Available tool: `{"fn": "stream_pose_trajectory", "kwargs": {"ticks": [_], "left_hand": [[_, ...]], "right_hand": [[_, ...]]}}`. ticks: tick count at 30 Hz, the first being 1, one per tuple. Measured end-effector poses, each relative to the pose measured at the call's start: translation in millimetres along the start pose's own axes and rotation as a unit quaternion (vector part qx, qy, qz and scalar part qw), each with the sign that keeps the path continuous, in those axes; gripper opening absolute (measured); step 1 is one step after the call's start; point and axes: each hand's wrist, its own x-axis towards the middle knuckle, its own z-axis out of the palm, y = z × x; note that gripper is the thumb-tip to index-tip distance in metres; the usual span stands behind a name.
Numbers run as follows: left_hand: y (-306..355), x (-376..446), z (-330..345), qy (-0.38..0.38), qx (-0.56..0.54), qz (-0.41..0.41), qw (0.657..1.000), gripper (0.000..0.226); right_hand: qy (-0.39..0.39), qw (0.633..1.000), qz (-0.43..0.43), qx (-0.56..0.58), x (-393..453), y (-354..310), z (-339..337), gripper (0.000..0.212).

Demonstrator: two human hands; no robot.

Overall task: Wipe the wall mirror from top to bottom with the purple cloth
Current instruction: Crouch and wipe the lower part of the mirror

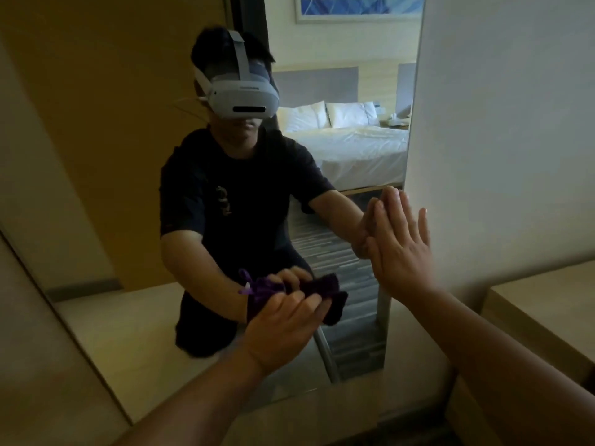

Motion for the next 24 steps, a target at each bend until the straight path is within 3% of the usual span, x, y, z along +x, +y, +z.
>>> {"fn": "stream_pose_trajectory", "kwargs": {"ticks": [7,10,14,16,19,24], "left_hand": [[14,-11,-7,-0.039,-0.053,-0.023,0.998,0.034],[3,3,-19,-0.052,-0.082,-0.024,0.995,0.039],[-34,69,-35,0.022,-0.084,-0.065,0.994,0.034],[-62,126,-46,0.083,-0.061,-0.084,0.991,0.03],[-108,218,-57,0.159,0.005,-0.091,0.983,0.03],[-129,279,-50,0.14,0.074,-0.105,0.982,0.031]], "right_hand": [[-0.015,0.999,-0.013,0.038,-3,2,-16,0.058],[-0.011,0.995,0.054,0.078,0,13,-22,0.059],[-0.079,0.979,0.168,0.084,15,48,-19,0.059],[-0.126,0.976,0.168,0.057,16,57,-13,0.064],[-0.13,0.977,0.159,0.052,15,58,-7,0.072],[-0.115,0.981,0.151,0.038,13,65,3,0.069]]}}
